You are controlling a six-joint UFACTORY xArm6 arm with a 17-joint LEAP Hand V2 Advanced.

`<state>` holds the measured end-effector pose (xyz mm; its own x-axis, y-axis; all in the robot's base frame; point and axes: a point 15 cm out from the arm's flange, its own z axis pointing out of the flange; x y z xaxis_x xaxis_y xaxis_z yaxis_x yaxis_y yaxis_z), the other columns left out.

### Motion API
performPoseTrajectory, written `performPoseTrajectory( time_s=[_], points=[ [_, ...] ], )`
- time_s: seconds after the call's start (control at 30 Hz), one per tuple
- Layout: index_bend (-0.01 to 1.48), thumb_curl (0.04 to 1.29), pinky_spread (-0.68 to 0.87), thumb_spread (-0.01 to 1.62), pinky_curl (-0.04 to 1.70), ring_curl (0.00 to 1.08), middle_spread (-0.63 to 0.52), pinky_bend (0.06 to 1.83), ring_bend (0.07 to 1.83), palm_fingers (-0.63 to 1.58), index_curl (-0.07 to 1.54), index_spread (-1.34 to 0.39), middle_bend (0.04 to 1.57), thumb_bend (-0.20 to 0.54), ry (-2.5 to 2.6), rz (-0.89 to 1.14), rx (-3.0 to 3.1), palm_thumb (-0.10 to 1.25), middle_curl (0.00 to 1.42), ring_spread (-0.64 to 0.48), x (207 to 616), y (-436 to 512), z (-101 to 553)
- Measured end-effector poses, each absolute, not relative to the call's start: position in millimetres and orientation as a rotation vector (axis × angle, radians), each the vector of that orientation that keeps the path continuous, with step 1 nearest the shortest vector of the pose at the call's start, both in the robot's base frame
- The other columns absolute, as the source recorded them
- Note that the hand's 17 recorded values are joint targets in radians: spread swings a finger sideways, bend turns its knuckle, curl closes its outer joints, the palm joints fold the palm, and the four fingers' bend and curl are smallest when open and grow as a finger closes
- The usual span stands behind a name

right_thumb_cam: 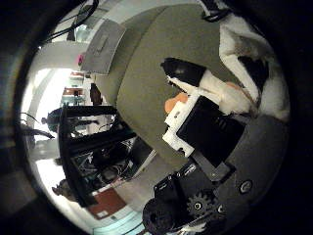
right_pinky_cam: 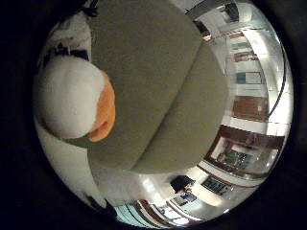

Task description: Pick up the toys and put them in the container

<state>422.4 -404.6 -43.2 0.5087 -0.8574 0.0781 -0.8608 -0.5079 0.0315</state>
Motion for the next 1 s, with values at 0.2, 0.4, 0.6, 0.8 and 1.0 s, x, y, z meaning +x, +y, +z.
performPoseTrajectory(
  time_s=[0.2,0.4,0.6,0.8,1.0],
  points=[
    [1.11,0.41,-0.19,1.04,0.86,0.83,-0.15,1.37,1.29,1.09,0.87,-0.25,1.29,-0.021,-1.521,0.111,2.663,0.85,0.83,-0.26,428,-402,26],
    [1.13,0.42,-0.19,1.04,0.90,0.85,-0.15,1.35,1.29,1.10,0.86,-0.24,1.29,-0.020,-1.464,0.184,2.682,0.85,0.82,-0.26,448,-380,89],
    [1.13,0.42,-0.20,1.05,0.94,0.86,-0.15,1.33,1.28,1.10,0.85,-0.24,1.30,-0.019,-1.420,0.193,2.726,0.86,0.81,-0.26,466,-341,139],
    [1.14,0.43,-0.20,1.05,0.96,0.87,-0.15,1.32,1.28,1.10,0.84,-0.24,1.31,-0.020,-1.350,0.240,2.770,0.86,0.81,-0.25,468,-297,169],
    [1.14,0.43,-0.20,1.05,0.98,0.87,-0.15,1.31,1.27,1.10,0.84,-0.23,1.31,-0.019,-1.257,0.323,2.821,0.86,0.80,-0.25,474,-246,206]
  ],
)
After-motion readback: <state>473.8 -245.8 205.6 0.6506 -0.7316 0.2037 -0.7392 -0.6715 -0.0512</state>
